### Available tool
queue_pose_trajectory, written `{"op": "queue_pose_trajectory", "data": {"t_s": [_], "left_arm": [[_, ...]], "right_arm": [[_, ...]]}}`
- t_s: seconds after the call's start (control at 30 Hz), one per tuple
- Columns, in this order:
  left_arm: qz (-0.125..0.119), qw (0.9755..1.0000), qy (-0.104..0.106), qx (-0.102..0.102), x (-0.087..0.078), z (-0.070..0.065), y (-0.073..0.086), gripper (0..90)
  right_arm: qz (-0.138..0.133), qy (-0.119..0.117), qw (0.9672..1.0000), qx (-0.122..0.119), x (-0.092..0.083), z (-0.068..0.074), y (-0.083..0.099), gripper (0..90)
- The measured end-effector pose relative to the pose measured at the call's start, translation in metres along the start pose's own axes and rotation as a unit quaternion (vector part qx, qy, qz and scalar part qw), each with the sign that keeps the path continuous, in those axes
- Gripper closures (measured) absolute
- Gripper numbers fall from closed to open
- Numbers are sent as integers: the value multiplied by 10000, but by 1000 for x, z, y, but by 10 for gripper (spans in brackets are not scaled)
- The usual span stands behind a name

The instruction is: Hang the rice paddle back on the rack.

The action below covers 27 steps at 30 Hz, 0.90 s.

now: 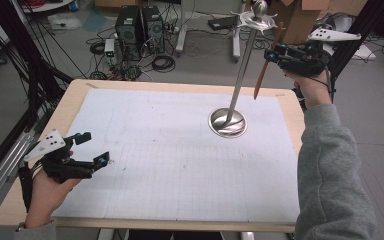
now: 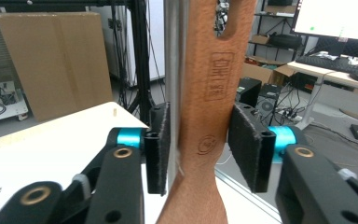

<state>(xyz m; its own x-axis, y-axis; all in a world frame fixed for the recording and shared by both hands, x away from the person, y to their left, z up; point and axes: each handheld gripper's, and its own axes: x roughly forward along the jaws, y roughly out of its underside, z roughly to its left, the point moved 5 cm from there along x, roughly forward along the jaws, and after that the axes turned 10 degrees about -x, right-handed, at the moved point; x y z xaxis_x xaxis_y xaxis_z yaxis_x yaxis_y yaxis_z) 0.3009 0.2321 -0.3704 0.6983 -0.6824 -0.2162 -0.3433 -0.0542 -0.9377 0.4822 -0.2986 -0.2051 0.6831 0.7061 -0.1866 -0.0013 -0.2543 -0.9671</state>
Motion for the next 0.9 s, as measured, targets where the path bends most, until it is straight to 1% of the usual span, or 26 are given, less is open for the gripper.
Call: {"op": "queue_pose_trajectory", "data": {"t_s": [0.13,0.23,0.3,0.4,0.53,0.6,0.67,0.73,0.8,0.9], "left_arm": [[-7,10000,3,-2,0,0,0,26],[17,10000,3,4,1,1,0,26],[14,10000,16,-3,3,0,0,26],[41,10000,35,15,5,-1,0,26],[63,10000,44,25,9,-1,0,26],[67,10000,61,15,10,-2,0,26],[76,9999,68,35,11,-2,0,26],[77,9999,75,34,13,-2,-1,26],[76,9999,121,9,14,-3,-2,26],[60,9998,188,33,17,-6,-3,26]], "right_arm": [[-1,32,10000,54,-1,1,0,498],[-14,30,9999,125,-2,1,1,470],[-25,21,9999,131,-2,2,0,431],[32,25,9999,134,-2,4,0,359],[70,125,9999,75,-5,6,3,265],[121,181,9997,114,-7,6,7,227],[201,146,9996,116,-8,6,12,213],[246,184,9995,71,-9,6,16,175],[273,143,9995,119,-11,7,19,151],[236,157,9996,96,-14,9,20,143]]}}
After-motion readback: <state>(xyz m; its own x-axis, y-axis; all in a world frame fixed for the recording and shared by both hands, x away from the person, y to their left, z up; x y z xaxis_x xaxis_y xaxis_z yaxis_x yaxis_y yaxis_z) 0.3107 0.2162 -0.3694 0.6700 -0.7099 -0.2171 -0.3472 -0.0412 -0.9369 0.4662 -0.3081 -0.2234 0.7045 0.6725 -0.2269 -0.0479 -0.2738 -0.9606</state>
